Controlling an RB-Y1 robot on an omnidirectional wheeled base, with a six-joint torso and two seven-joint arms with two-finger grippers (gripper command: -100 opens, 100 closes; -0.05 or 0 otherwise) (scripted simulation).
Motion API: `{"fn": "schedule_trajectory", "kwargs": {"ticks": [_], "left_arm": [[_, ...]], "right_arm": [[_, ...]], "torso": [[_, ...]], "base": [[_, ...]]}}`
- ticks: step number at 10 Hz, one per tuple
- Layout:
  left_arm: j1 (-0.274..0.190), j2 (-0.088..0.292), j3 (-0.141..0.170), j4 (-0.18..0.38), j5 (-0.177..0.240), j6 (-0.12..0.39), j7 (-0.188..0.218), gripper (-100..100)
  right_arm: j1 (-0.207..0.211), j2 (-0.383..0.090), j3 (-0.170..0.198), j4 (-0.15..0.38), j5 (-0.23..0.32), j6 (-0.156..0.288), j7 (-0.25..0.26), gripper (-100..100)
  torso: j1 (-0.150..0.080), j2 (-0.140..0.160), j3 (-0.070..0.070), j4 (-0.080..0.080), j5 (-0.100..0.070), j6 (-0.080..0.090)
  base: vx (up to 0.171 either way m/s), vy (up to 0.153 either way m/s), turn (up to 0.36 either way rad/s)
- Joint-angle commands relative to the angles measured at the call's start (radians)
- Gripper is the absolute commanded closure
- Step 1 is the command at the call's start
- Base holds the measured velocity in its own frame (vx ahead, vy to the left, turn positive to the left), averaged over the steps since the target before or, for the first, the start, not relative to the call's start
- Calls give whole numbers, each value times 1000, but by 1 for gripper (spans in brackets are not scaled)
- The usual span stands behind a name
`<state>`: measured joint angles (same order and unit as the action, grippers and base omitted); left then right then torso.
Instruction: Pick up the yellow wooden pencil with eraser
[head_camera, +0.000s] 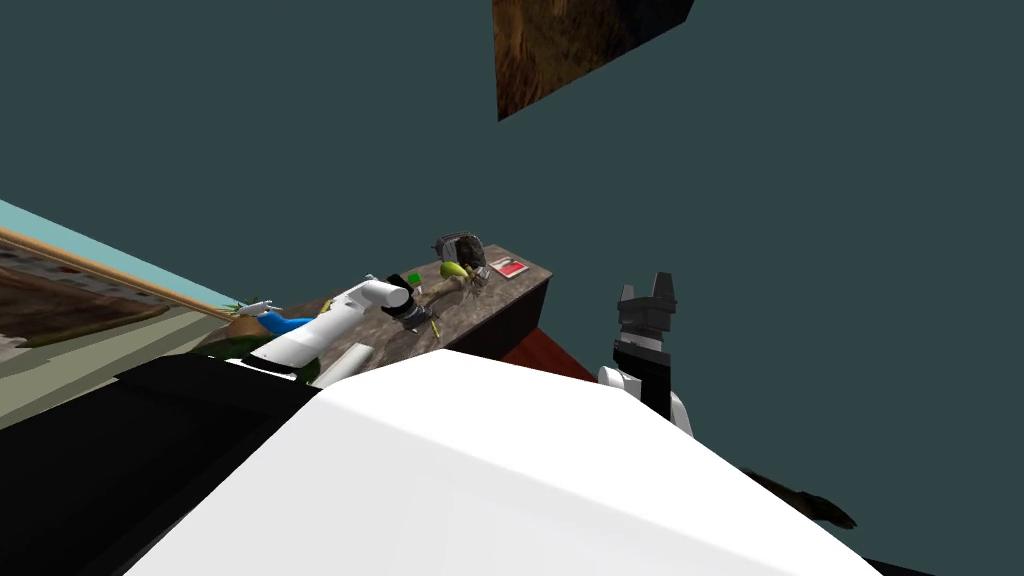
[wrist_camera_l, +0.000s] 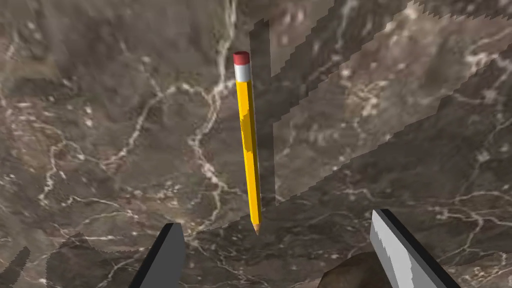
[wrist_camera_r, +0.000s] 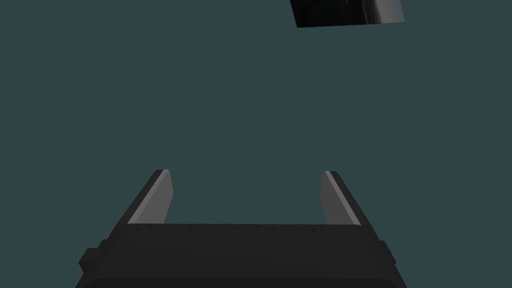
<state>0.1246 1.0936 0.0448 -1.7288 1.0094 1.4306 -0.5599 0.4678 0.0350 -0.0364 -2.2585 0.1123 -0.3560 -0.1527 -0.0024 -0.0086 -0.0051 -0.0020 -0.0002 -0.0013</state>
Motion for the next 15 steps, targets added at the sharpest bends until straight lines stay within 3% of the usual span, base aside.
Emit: {"fn": "schedule_trajectory", "kwargs": {"ticks": [1, 3, 4, 5, 6, 8, 9, 13, 14, 15], "left_arm": [[-16, -1, -29, 27, 32, 45, -15, -100], [-12, -13, -56, 51, 65, 74, -30, -100], [-24, -11, -52, 55, 52, 61, -28, -100], [-24, -12, -54, 58, 54, 65, -31, 0], [-20, -38, -71, 82, 28, 34, -35, -100], [-23, -42, -75, 85, 24, 33, -34, -100], [-22, -44, -75, 86, 23, 30, -34, 100], [-22, -43, -75, 86, 23, 30, -33, 100], [-22, -43, -75, 86, 23, 30, -33, 0], [-24, -16, -57, 61, 50, 60, -32, 100]], "right_arm": [[0, 0, 0, 0, 0, 0, 0, 0], [0, 0, 0, 0, 0, 0, 0, 0], [0, 0, 0, 0, 0, 0, 0, 0], [0, 0, 0, 0, 0, 0, 0, 0], [0, 0, 0, 0, 0, 0, 0, 0], [0, 0, 0, 0, 0, 0, 0, 0], [0, 0, 0, 0, 0, 0, 0, 0], [0, 0, 0, 0, 0, 0, 0, 0], [0, 0, 0, 0, 0, 0, 0, 0], [0, 0, 0, 0, 0, 0, 0, 0]], "torso": [[0, 0, 0, 0, 0, 0], [0, 2, 1, 0, 0, 0], [1, 3, 2, 1, 0, 0], [1, 5, 3, 1, 0, 0], [1, 7, 4, 1, 0, 0], [3, 9, 5, 2, 1, 0], [3, 8, 5, 2, 1, -1], [3, 7, 4, 2, 1, 0], [3, 7, 4, 2, 1, 0], [3, 7, 4, 2, 1, 0]], "base": [[89, -15, -26], [67, -15, -26], [28, -6, -3], [6, -1, 0], [-8, 15, -82], [-16, 23, -53], [0, 0, 0], [0, 0, 0], [0, 0, 0], [11, -20, 106]]}}
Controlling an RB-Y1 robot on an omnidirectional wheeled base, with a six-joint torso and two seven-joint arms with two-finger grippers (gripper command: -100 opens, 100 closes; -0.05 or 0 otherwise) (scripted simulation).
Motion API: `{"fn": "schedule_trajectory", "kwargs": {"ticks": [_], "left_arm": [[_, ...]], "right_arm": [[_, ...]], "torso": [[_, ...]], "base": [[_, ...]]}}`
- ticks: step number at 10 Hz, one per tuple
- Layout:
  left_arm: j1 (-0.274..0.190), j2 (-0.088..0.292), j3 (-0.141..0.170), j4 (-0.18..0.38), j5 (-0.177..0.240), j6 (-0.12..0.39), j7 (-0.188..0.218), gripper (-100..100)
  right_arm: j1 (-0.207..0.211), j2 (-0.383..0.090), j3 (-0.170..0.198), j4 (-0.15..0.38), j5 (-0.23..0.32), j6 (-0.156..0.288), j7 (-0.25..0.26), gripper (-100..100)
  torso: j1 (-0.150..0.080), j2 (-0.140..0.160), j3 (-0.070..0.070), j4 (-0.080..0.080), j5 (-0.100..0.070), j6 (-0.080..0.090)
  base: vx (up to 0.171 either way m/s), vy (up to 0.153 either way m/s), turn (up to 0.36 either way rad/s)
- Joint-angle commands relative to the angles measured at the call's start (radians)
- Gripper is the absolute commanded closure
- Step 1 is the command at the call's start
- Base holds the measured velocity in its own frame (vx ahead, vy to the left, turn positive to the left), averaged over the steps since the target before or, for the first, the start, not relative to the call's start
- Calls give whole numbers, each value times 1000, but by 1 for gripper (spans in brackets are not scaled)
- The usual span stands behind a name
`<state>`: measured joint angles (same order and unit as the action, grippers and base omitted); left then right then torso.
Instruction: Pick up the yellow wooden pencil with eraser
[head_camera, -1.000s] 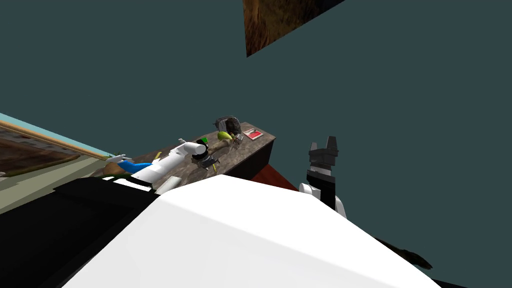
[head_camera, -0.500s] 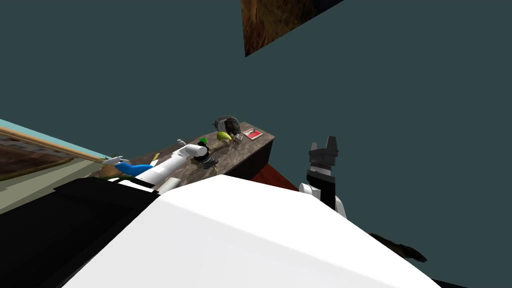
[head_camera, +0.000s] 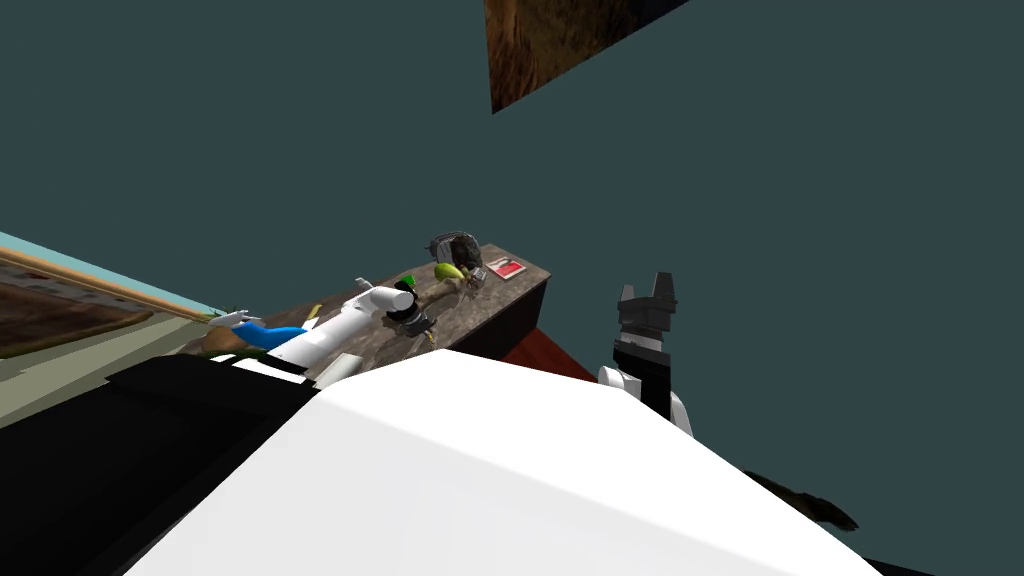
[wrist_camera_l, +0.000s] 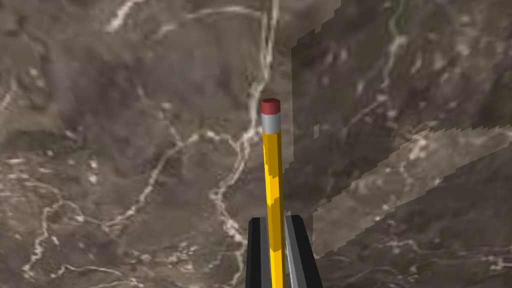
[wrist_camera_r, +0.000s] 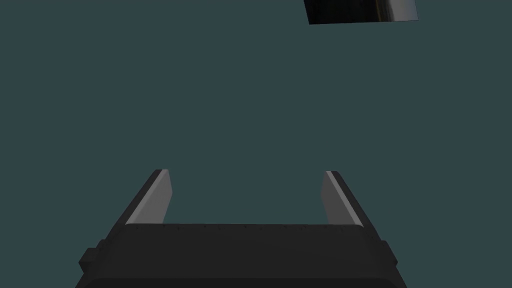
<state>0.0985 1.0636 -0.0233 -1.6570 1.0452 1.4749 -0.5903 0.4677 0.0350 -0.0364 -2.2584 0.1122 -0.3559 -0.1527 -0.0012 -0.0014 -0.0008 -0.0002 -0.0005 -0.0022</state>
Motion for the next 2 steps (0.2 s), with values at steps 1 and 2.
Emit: {"fn": "schedule_trajectory", "kwargs": {"ticks": [1, 2], "left_arm": [[0, 0, 0, 0, 0, 0, 0, 100], [-1, 2, 1, -2, 2, 5, 1, 0]], "right_arm": [[0, 0, 0, 0, 0, 0, 0, 0], [0, 0, 0, 0, 0, 0, 0, 0]], "torso": [[0, 0, 0, 0, 0, 0], [0, 0, 0, 0, 1, 1]], "base": [[8, -13, 32], [0, 0, 0]]}}
